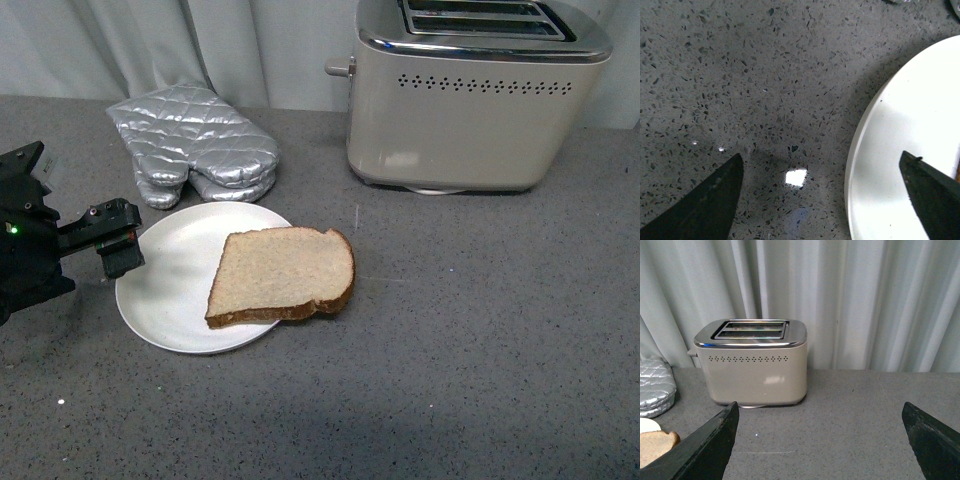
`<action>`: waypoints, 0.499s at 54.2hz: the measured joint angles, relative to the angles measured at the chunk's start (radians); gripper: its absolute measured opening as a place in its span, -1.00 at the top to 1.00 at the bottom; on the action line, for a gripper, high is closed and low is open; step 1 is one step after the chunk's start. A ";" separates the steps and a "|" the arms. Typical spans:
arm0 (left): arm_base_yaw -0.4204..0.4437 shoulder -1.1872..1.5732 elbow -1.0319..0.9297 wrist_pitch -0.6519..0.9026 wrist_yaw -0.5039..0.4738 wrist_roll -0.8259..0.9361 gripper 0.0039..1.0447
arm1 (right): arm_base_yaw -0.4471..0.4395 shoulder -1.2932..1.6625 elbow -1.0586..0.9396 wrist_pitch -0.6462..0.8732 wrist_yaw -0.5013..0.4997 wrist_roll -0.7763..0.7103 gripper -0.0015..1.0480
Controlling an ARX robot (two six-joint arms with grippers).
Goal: Put bread into toaster
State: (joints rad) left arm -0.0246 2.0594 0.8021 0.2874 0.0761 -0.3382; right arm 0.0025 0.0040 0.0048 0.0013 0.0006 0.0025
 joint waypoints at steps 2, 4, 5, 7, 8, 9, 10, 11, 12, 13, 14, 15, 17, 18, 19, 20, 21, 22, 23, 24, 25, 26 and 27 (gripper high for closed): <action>-0.006 0.008 0.010 -0.017 0.005 0.000 -0.42 | 0.000 0.000 0.000 0.000 0.000 0.000 -0.81; -0.011 0.014 0.017 -0.029 0.001 0.004 -0.28 | 0.000 0.000 0.000 0.000 0.000 0.000 -0.81; -0.013 0.016 0.021 -0.034 0.000 0.003 -0.21 | 0.000 0.000 0.000 0.000 0.000 0.000 -0.81; -0.018 0.021 0.028 -0.043 0.003 0.002 -0.04 | 0.000 0.000 0.000 0.000 0.000 0.000 -0.81; -0.021 0.022 0.030 -0.046 0.002 0.002 0.03 | 0.000 0.000 0.000 0.000 0.000 0.000 -0.81; -0.024 0.022 0.032 -0.050 0.003 0.002 0.10 | 0.000 0.000 0.000 0.000 0.000 0.000 -0.81; -0.027 0.023 0.033 -0.053 0.003 0.002 0.17 | 0.000 0.000 0.000 0.000 0.000 0.000 -0.81; -0.029 0.024 0.034 -0.055 0.006 0.001 0.24 | 0.000 0.000 0.000 0.000 0.000 0.000 -0.81; -0.031 0.024 0.034 -0.056 0.008 0.000 0.31 | 0.000 0.000 0.000 0.000 0.000 0.000 -0.81; -0.034 0.024 0.034 -0.056 0.011 -0.001 0.41 | 0.000 0.000 0.000 0.000 0.000 0.000 -0.81; -0.037 0.024 0.034 -0.056 0.011 -0.002 0.48 | 0.000 0.000 0.000 0.000 0.000 0.000 -0.81; -0.039 0.024 0.034 -0.058 0.012 -0.005 0.55 | 0.000 0.000 0.000 0.000 0.000 0.000 -0.81; -0.042 0.024 0.034 -0.061 0.017 -0.009 0.65 | 0.000 0.000 0.000 0.000 0.000 0.000 -0.81; -0.044 0.024 0.034 -0.063 0.024 -0.014 0.72 | 0.000 0.000 0.000 0.000 0.000 0.000 -0.81; -0.045 0.024 0.034 -0.064 0.026 -0.017 0.76 | 0.000 0.000 0.000 0.000 0.000 0.000 -0.81; -0.047 0.024 0.034 -0.065 0.032 -0.024 0.83 | 0.000 0.000 0.000 0.000 0.000 0.000 -0.81; -0.048 0.024 0.034 -0.066 0.036 -0.030 0.86 | 0.000 0.000 0.000 0.000 0.000 0.000 -0.81; -0.049 0.023 0.034 -0.066 0.043 -0.034 0.93 | 0.000 0.000 0.000 0.000 0.000 0.000 -0.81; -0.052 0.018 0.034 -0.066 0.057 -0.049 0.94 | 0.000 0.000 0.000 0.000 0.000 0.000 -0.81; -0.054 0.013 0.034 -0.067 0.063 -0.057 0.94 | 0.000 0.000 0.000 0.000 0.000 0.000 -0.81; -0.055 0.011 0.034 -0.066 0.067 -0.063 0.94 | 0.000 0.000 0.000 0.000 0.000 0.000 -0.81; -0.056 0.008 0.034 -0.067 0.070 -0.069 0.94 | 0.000 0.000 0.000 0.000 0.000 0.000 -0.81; -0.058 0.002 0.034 -0.067 0.080 -0.086 0.94 | 0.000 0.000 0.000 0.000 0.000 0.000 -0.81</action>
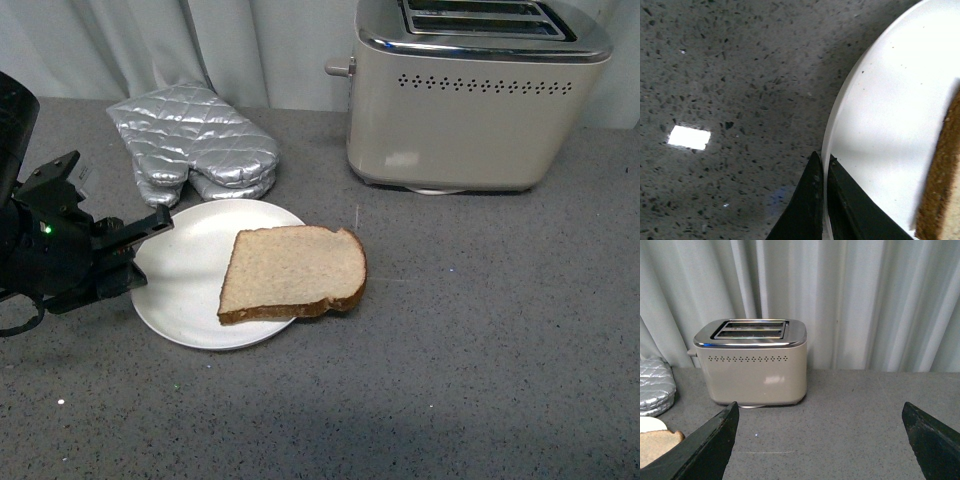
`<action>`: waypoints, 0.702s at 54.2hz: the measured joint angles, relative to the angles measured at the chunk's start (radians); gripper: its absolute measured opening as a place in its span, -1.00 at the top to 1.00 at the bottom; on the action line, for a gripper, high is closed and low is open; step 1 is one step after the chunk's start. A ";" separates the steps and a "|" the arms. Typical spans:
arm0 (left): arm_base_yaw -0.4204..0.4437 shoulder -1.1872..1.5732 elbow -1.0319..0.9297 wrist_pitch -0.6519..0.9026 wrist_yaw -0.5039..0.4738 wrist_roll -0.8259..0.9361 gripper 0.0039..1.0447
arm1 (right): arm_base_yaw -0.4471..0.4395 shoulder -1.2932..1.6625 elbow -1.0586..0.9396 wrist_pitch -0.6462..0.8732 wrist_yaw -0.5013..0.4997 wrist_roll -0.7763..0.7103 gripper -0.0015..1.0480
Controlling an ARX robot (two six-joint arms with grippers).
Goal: Put bread into toaster
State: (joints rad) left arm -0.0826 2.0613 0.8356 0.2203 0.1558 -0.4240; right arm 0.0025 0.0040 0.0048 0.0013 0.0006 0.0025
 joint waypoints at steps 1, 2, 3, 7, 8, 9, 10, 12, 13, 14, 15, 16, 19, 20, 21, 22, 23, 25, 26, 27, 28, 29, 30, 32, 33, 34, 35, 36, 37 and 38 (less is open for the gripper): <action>-0.001 -0.004 0.000 -0.001 0.005 -0.003 0.94 | 0.000 0.000 0.000 0.000 0.000 0.000 -0.81; -0.005 -0.011 -0.001 -0.001 0.012 -0.018 0.94 | 0.000 0.000 0.000 0.000 0.000 0.000 -0.81; -0.007 -0.014 -0.002 -0.001 0.015 -0.029 0.94 | 0.000 0.000 0.000 0.000 0.000 0.000 -0.81; -0.025 -0.040 -0.005 -0.001 0.033 -0.059 0.94 | 0.000 0.000 0.000 0.000 0.000 0.000 -0.81; -0.029 -0.044 -0.006 -0.001 0.036 -0.064 0.94 | 0.000 0.000 0.000 0.000 0.000 0.000 -0.81; -0.037 -0.051 -0.006 -0.001 0.041 -0.074 0.94 | 0.000 0.000 0.000 0.000 0.000 0.000 -0.81; -0.042 -0.056 -0.006 -0.001 0.043 -0.080 0.94 | 0.000 0.000 0.000 0.000 0.000 0.000 -0.81; -0.063 -0.066 -0.005 -0.001 0.050 -0.095 0.94 | 0.000 0.000 0.000 0.000 0.000 0.000 -0.81; -0.074 -0.069 -0.005 -0.001 0.055 -0.105 0.94 | 0.000 0.000 0.000 0.000 0.000 0.000 -0.81; -0.080 -0.071 -0.003 -0.001 0.057 -0.110 0.94 | 0.000 0.000 0.000 0.000 0.000 0.000 -0.81; -0.093 -0.071 0.000 -0.001 0.060 -0.116 0.94 | 0.000 0.000 0.000 0.000 0.000 0.000 -0.81; -0.100 -0.071 0.002 -0.002 0.061 -0.120 0.94 | 0.000 0.000 0.000 0.000 0.000 0.000 -0.81; -0.128 -0.069 0.012 -0.005 0.061 -0.133 0.94 | 0.000 0.000 0.000 0.000 0.000 0.000 -0.81; -0.142 -0.065 0.019 -0.006 0.061 -0.139 0.94 | 0.000 0.000 0.000 0.000 0.000 0.000 -0.81; -0.149 -0.063 0.023 -0.006 0.061 -0.140 0.94 | 0.000 0.000 0.000 0.000 0.000 0.000 -0.81; -0.172 -0.054 0.038 -0.005 0.061 -0.154 0.94 | 0.000 0.000 0.000 0.000 0.000 0.000 -0.81; -0.187 -0.047 0.048 -0.004 0.060 -0.159 0.94 | 0.000 0.000 0.000 0.000 0.000 0.000 -0.81; -0.217 -0.029 0.074 -0.003 0.055 -0.180 0.94 | 0.000 0.000 0.000 0.000 0.000 0.000 -0.81; -0.240 -0.013 0.097 -0.006 0.051 -0.190 0.94 | 0.000 0.000 0.000 0.000 0.000 0.000 -0.81; -0.247 -0.007 0.105 -0.007 0.047 -0.197 0.94 | 0.000 0.000 0.000 0.000 0.000 0.000 -0.81; -0.262 0.004 0.120 -0.009 0.042 -0.207 0.94 | 0.000 0.000 0.000 0.000 0.000 0.000 -0.81; -0.277 0.016 0.136 -0.012 0.037 -0.215 0.94 | 0.000 0.000 0.000 0.000 0.000 0.000 -0.81; -0.285 0.022 0.143 -0.013 0.034 -0.220 0.94 | 0.000 0.000 0.000 0.000 0.000 0.000 -0.81; -0.315 0.051 0.177 -0.015 0.029 -0.237 0.94 | 0.000 0.000 0.000 0.000 0.000 0.000 -0.81; -0.330 0.066 0.196 -0.019 0.020 -0.246 0.94 | 0.000 0.000 0.000 0.000 0.000 0.000 -0.81; -0.344 0.082 0.213 -0.025 0.012 -0.256 0.94 | 0.000 0.000 0.000 0.000 0.000 0.000 -0.81; -0.358 0.098 0.231 -0.031 0.003 -0.262 0.94 | 0.000 0.000 0.000 0.000 0.000 0.000 -0.81; -0.371 0.116 0.248 -0.035 -0.003 -0.274 0.94 | 0.000 0.000 0.000 0.000 0.000 0.000 -0.81; -0.377 0.124 0.256 -0.038 -0.006 -0.279 0.94 | 0.000 0.000 0.000 0.000 0.000 0.000 -0.81; -0.389 0.140 0.272 -0.043 -0.011 -0.290 0.94 | 0.000 0.000 0.000 0.000 0.000 0.000 -0.81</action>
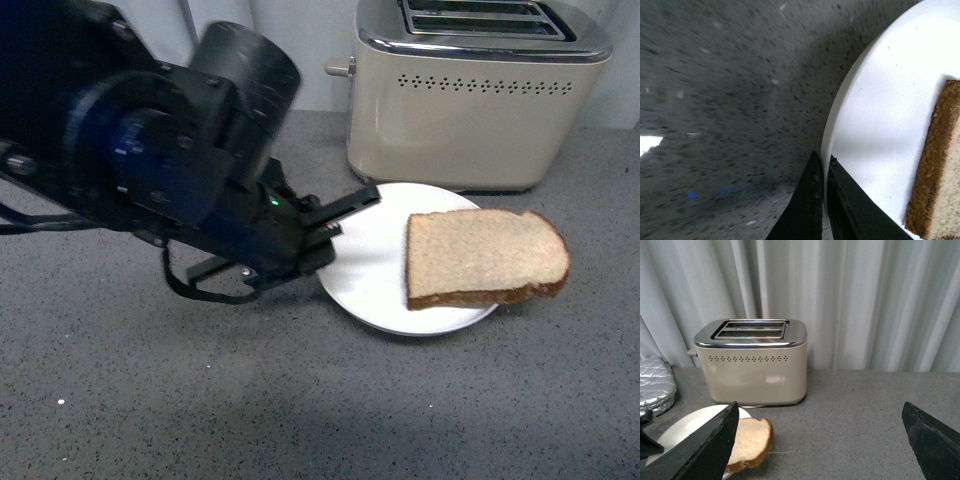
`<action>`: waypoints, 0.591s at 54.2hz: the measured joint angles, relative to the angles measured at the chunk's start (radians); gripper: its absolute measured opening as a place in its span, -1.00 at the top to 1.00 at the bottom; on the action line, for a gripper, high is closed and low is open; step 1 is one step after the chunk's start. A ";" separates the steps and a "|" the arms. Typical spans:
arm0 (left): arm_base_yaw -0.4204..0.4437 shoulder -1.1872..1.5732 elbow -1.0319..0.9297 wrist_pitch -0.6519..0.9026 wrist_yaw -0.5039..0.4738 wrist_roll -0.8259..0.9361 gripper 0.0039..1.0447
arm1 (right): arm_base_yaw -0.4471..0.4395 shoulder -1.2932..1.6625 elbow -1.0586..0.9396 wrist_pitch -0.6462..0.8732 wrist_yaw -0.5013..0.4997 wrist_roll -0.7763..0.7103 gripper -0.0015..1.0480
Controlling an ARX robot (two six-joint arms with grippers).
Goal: Put bread into toaster
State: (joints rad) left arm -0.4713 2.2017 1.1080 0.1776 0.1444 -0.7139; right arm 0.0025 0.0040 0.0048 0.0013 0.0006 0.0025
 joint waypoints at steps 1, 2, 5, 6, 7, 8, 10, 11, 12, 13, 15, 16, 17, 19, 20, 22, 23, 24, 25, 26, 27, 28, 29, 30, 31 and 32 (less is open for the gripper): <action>-0.005 0.007 0.007 -0.002 -0.003 -0.002 0.94 | 0.000 0.000 0.000 0.000 0.000 0.000 -0.81; -0.015 0.022 0.020 -0.006 -0.007 -0.014 0.94 | 0.000 0.000 0.000 0.000 0.000 0.000 -0.81; -0.042 0.060 0.051 -0.022 -0.011 -0.033 0.94 | 0.000 0.000 0.000 0.000 0.000 0.000 -0.81; -0.048 0.067 0.061 -0.030 -0.016 -0.036 0.94 | 0.000 0.000 0.000 0.000 0.000 0.000 -0.81; -0.051 0.068 0.066 -0.035 -0.019 -0.039 0.94 | 0.000 0.000 0.000 0.000 0.000 0.000 -0.81; -0.056 0.070 0.077 -0.048 -0.020 -0.042 0.94 | 0.000 0.000 0.000 0.000 0.000 0.000 -0.81; -0.063 0.076 0.092 -0.056 -0.017 -0.051 0.94 | 0.000 0.000 0.000 0.000 0.000 0.000 -0.81; -0.066 0.077 0.094 -0.060 -0.016 -0.052 0.94 | 0.000 0.000 0.000 0.000 0.000 0.000 -0.81; -0.069 0.078 0.095 -0.061 -0.015 -0.053 0.94 | 0.000 0.000 0.000 0.000 0.000 0.000 -0.81; -0.070 0.077 0.095 -0.061 -0.013 -0.056 0.88 | 0.000 0.000 0.000 0.000 0.000 0.000 -0.81; -0.073 0.077 0.095 -0.060 -0.012 -0.059 0.71 | 0.000 0.000 0.000 0.000 0.000 0.000 -0.81; -0.074 0.074 0.095 -0.058 -0.013 -0.060 0.64 | 0.000 0.000 0.000 0.000 0.000 0.000 -0.81; -0.074 0.070 0.092 -0.056 -0.016 -0.063 0.57 | 0.000 0.000 0.000 0.000 0.000 0.000 -0.81; -0.074 0.065 0.087 -0.050 -0.023 -0.063 0.50 | 0.000 0.000 0.000 0.000 0.000 0.000 -0.81; -0.074 0.058 0.080 -0.042 -0.034 -0.063 0.43 | 0.000 0.000 0.000 0.000 0.000 0.000 -0.81; -0.074 0.042 0.066 -0.026 -0.054 -0.062 0.33 | 0.000 0.000 0.000 0.000 0.000 0.000 -0.81; -0.074 0.036 0.061 -0.020 -0.064 -0.061 0.29 | 0.000 0.000 0.000 0.000 0.000 0.000 -0.81; -0.075 0.029 0.055 -0.015 -0.073 -0.058 0.26 | 0.000 0.000 0.000 0.000 0.000 0.000 -0.81; -0.075 0.015 0.044 -0.004 -0.095 -0.051 0.19 | 0.000 0.000 0.000 0.000 0.000 0.000 -0.81; -0.077 -0.002 0.032 0.007 -0.122 -0.043 0.12 | 0.000 0.000 0.000 0.000 0.000 0.000 -0.81; -0.079 -0.010 0.025 0.013 -0.130 -0.035 0.08 | 0.000 0.000 0.000 0.000 0.000 0.000 -0.81; -0.079 -0.029 0.011 0.027 -0.169 -0.013 0.02 | 0.000 0.000 0.000 0.000 0.000 0.000 -0.81; -0.079 -0.039 0.004 0.034 -0.186 -0.010 -0.02 | 0.000 0.000 0.000 0.000 0.000 0.000 -0.81; -0.080 -0.060 -0.011 0.051 -0.215 0.002 -0.09 | 0.000 0.000 0.000 0.000 0.000 0.000 -0.81; -0.080 -0.070 -0.019 0.060 -0.227 0.007 -0.12 | 0.000 0.000 0.000 0.000 0.000 0.000 -0.81; -0.082 -0.093 -0.038 0.080 -0.249 0.021 -0.19 | 0.000 0.000 0.000 0.000 0.000 0.000 -0.81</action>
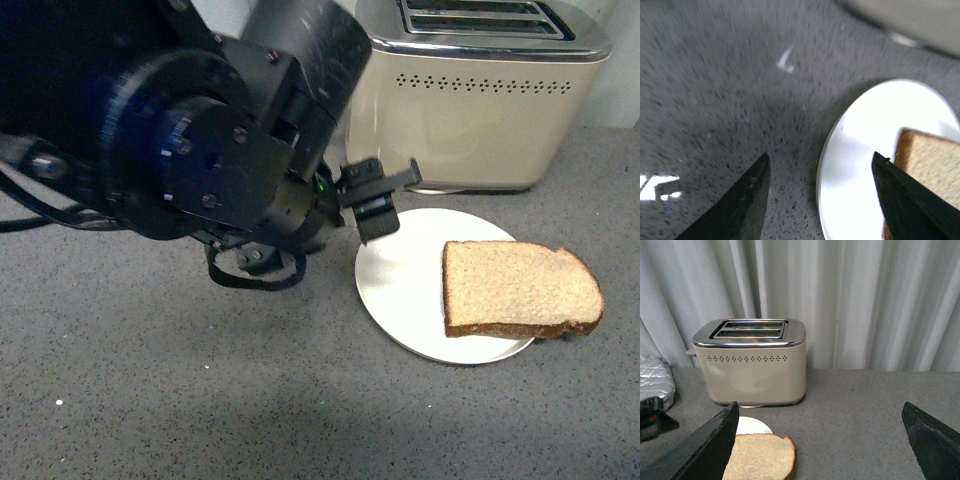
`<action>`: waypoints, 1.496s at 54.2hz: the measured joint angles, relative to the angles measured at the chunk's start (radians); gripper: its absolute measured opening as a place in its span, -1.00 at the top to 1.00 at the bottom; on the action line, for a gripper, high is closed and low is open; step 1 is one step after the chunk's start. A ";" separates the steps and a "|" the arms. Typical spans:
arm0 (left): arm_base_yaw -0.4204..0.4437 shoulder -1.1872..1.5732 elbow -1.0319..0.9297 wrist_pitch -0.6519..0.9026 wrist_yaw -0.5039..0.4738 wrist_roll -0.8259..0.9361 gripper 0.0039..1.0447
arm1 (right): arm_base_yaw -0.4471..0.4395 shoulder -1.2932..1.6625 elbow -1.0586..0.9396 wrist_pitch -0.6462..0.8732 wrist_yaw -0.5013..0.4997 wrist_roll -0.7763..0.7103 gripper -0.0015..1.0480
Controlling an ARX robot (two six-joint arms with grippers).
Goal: Put bread into toaster
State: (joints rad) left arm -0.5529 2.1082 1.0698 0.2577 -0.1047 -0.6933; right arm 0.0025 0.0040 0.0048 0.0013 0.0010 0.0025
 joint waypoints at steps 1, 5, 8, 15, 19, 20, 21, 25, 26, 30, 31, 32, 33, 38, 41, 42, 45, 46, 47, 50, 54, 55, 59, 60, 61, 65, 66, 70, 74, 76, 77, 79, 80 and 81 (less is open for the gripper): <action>-0.001 -0.012 -0.010 0.011 -0.010 0.008 -0.23 | 0.000 0.000 0.000 0.000 0.000 0.000 -0.81; -0.010 -0.090 -0.079 0.078 -0.069 0.064 -0.43 | 0.000 0.000 0.000 0.000 0.000 0.000 -0.81; -0.017 -0.145 -0.133 0.129 -0.114 0.094 -0.57 | 0.000 0.000 0.000 0.000 0.000 0.000 -0.81; -0.002 -0.270 -0.451 0.663 -0.364 0.350 -0.46 | 0.000 0.000 0.000 0.000 -0.004 -0.001 -0.81; 0.084 -0.388 -0.688 0.999 -0.353 0.555 -0.11 | 0.000 0.000 0.000 0.000 0.001 0.000 -0.81; 0.100 -0.417 -0.717 1.034 -0.346 0.575 -0.04 | 0.000 0.000 0.000 -0.001 0.001 0.000 -0.81; 0.116 -0.445 -0.740 1.052 -0.337 0.593 0.03 | 0.000 0.000 0.000 -0.001 0.001 0.000 -0.81; 0.166 -0.558 -0.827 1.051 -0.274 0.642 0.34 | 0.000 0.000 0.000 -0.001 -0.003 0.000 -0.81; 0.170 -0.568 -0.837 1.048 -0.270 0.644 0.38 | 0.000 0.000 0.000 -0.001 -0.003 -0.001 -0.81; 0.226 -0.660 -0.905 1.003 -0.215 0.666 0.72 | 0.000 0.000 0.000 -0.001 -0.003 -0.001 -0.81; 0.232 -0.669 -0.910 0.998 -0.211 0.667 0.76 | 0.000 0.000 0.000 -0.001 -0.003 0.000 -0.81; 0.242 -0.688 -0.919 0.987 -0.202 0.669 0.83 | 0.000 0.000 0.000 -0.001 -0.003 0.000 -0.81; 0.251 -0.708 -0.929 0.976 -0.193 0.670 0.90 | 0.000 0.000 0.000 -0.001 -0.002 0.000 -0.81; 0.284 -0.795 -0.963 0.929 -0.148 0.676 0.94 | 0.000 0.000 0.000 -0.001 0.000 0.000 -0.81; 0.307 -0.874 -0.975 0.855 -0.124 0.679 0.94 | 0.000 0.000 0.000 -0.001 0.000 0.000 -0.81; 0.316 -0.906 -0.976 0.818 -0.118 0.679 0.94 | 0.000 0.000 0.000 -0.001 0.000 0.000 -0.81; 0.349 -1.024 -0.990 0.722 -0.093 0.682 0.94 | 0.000 0.000 0.000 -0.001 0.000 0.000 -0.81; 0.357 -1.048 -0.995 0.706 -0.087 0.682 0.94 | 0.000 0.000 0.000 -0.001 0.000 0.000 -0.81; 0.365 -1.070 -0.999 0.692 -0.080 0.682 0.94 | 0.000 0.000 0.000 -0.001 -0.001 0.000 -0.81; 0.380 -1.121 -1.012 0.659 -0.066 0.683 0.94 | 0.000 0.000 0.000 -0.001 -0.002 0.000 -0.81; 0.400 -1.183 -1.026 0.610 -0.046 0.684 0.94 | 0.000 0.000 0.000 -0.001 -0.002 0.000 -0.81; 0.405 -1.198 -1.029 0.596 -0.039 0.685 0.94 | 0.000 0.000 0.000 -0.001 -0.002 0.000 -0.81; 0.428 -1.282 -1.043 0.526 -0.013 0.685 0.94 | 0.000 0.000 0.000 -0.001 -0.001 0.000 -0.81; 0.433 -1.300 -1.046 0.512 -0.007 0.685 0.94 | 0.000 0.000 0.000 -0.001 -0.001 0.000 -0.81; 0.439 -1.325 -1.049 0.492 -0.002 0.685 0.94 | 0.000 0.000 0.000 -0.001 -0.001 0.000 -0.81; 0.454 -1.373 -1.051 0.450 0.010 0.685 0.94 | 0.000 0.000 0.000 -0.001 -0.002 0.000 -0.81; 0.470 -1.389 -1.051 0.436 0.035 0.686 0.94 | 0.000 0.000 0.000 -0.001 -0.002 0.000 -0.81; 0.525 -1.445 -1.051 0.386 0.092 0.686 0.94 | 0.000 0.000 0.000 -0.001 -0.002 0.000 -0.81; 0.548 -1.503 -1.051 0.336 0.095 0.686 0.94 | 0.000 0.000 0.000 -0.001 -0.002 0.000 -0.81; 0.549 -1.530 -1.052 0.311 0.101 0.686 0.94 | 0.000 0.000 0.000 -0.001 -0.002 0.000 -0.81; 0.549 -1.536 -1.052 0.306 0.102 0.686 0.94 | 0.000 0.000 0.000 -0.001 -0.002 0.000 -0.81; 0.549 -1.560 -1.052 0.286 0.105 0.686 0.94 | 0.000 0.000 0.000 -0.001 -0.002 0.000 -0.81; 0.549 -1.566 -1.052 0.281 0.105 0.686 0.94 | 0.000 0.000 0.000 -0.001 -0.002 0.000 -0.81; 0.549 -1.577 -1.052 0.269 0.105 0.686 0.94 | 0.000 0.000 0.000 -0.001 -0.002 0.000 -0.81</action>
State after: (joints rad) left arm -0.0036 0.5308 0.0181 0.5262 0.0002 -0.0074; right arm 0.0025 0.0040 0.0048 0.0006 -0.0006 0.0021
